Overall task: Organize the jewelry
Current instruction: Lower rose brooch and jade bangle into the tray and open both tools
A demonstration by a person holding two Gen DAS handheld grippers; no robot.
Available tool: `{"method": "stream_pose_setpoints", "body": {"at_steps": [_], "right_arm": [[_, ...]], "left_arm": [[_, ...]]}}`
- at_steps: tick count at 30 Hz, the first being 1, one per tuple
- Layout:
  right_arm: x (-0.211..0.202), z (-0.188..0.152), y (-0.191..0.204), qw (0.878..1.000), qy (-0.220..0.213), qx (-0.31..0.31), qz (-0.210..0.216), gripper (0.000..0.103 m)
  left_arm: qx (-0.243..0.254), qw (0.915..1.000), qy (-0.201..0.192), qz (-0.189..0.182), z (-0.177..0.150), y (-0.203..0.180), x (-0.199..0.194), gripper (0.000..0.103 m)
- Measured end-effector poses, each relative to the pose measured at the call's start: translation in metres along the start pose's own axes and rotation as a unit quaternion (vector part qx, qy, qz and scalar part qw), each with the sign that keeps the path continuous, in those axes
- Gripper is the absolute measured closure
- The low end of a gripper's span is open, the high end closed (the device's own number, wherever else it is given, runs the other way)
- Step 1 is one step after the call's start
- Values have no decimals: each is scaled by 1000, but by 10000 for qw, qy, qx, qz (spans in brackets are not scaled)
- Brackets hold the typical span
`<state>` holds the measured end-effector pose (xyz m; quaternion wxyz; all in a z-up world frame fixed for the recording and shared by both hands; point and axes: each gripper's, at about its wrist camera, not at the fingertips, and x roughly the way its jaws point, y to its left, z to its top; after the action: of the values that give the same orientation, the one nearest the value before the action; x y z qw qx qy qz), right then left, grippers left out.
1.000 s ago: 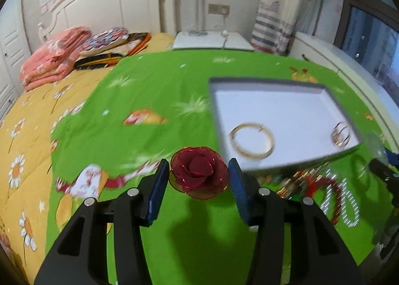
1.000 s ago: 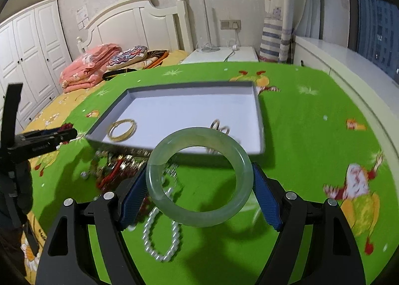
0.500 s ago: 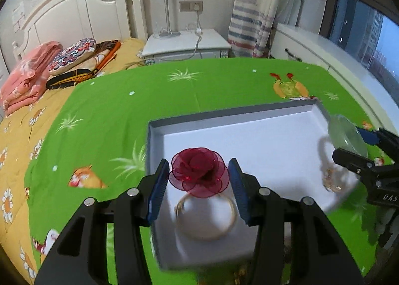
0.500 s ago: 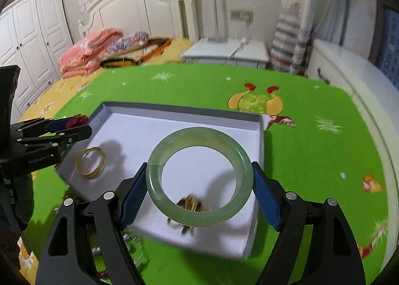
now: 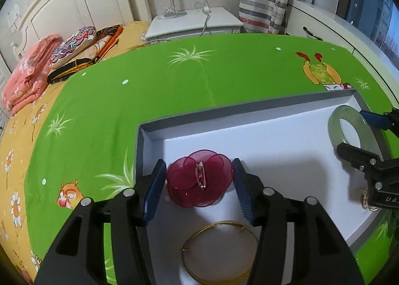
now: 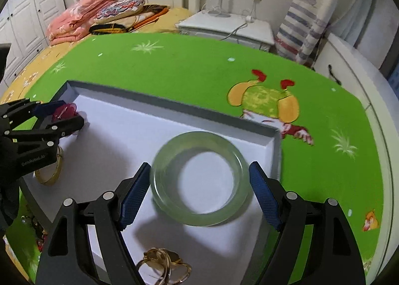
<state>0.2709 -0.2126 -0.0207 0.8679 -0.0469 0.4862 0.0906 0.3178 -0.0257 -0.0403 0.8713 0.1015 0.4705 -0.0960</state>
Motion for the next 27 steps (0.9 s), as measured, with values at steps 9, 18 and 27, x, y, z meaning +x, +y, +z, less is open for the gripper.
{"method": "stream_pose_setpoints", "body": {"at_steps": [9, 18, 27], "right_arm": [[-75, -11, -7, 9951, -866, 316, 359, 28], [-146, -90, 17, 9857, -1579, 418, 417, 28], [-125, -147, 52, 9890, -1269, 487, 587, 44]], "left_arm": [[175, 9971, -734, 123, -19, -11, -63, 20], [-520, 9851, -1595, 384, -101, 23, -147, 5], [-886, 9835, -1354, 809, -180, 48, -134, 5]]}}
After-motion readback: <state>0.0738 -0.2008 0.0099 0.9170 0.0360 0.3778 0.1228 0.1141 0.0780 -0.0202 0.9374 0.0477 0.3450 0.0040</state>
